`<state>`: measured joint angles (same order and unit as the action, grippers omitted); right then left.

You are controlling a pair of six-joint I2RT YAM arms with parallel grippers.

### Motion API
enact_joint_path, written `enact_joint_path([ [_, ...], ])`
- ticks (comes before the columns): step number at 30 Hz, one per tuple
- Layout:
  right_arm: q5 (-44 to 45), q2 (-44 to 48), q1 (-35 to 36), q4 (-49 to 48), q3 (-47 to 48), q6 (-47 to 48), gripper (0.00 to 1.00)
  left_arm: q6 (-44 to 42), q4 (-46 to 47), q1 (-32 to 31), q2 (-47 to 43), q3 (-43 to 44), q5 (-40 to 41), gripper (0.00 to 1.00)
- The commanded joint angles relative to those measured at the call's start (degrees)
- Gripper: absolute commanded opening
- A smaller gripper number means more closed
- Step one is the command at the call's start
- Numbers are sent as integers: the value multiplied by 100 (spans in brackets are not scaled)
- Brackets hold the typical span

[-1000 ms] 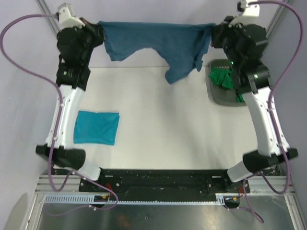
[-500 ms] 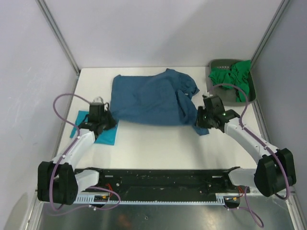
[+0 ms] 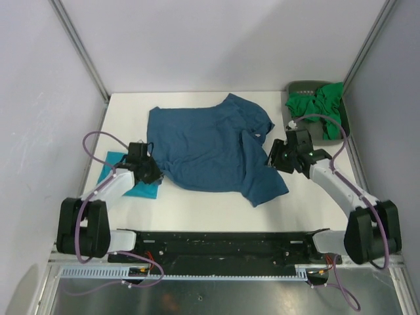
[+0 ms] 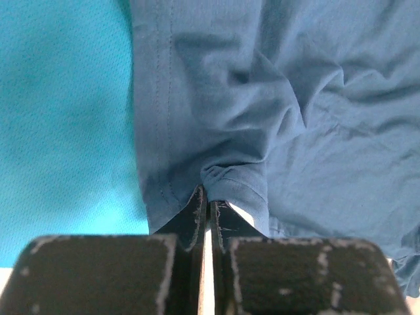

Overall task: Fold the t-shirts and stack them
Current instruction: Flatten out the tshirt

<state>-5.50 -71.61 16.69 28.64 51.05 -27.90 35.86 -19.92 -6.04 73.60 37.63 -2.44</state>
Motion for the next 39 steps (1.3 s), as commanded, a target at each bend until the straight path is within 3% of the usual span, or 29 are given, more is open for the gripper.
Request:
enact_joint_path([
  [1, -72, -776, 61, -821, 134, -189, 52, 35, 215, 34, 389, 431, -144, 3],
  [11, 386, -1871, 330, -1374, -95, -504, 42, -59, 255, 99, 1154, 741, 302, 1],
  [17, 540, -1602, 451, -1470, -709, -936, 42, 277, 55, 412, 1007, 411, 928, 1],
  [28, 871, -1509, 1192, -1789, -1325, -1828, 37, 358, -263, 1247, 391, 33, 1136, 2],
  [33, 946, -1161, 1226, -1678, -1726, -2070, 34, 278, -311, 1282, 131, -131, 904, 2],
  [39, 955, -54, 953, -1270, -2462, -2214, 34, 70, -313, 912, -13, -26, 731, 1],
])
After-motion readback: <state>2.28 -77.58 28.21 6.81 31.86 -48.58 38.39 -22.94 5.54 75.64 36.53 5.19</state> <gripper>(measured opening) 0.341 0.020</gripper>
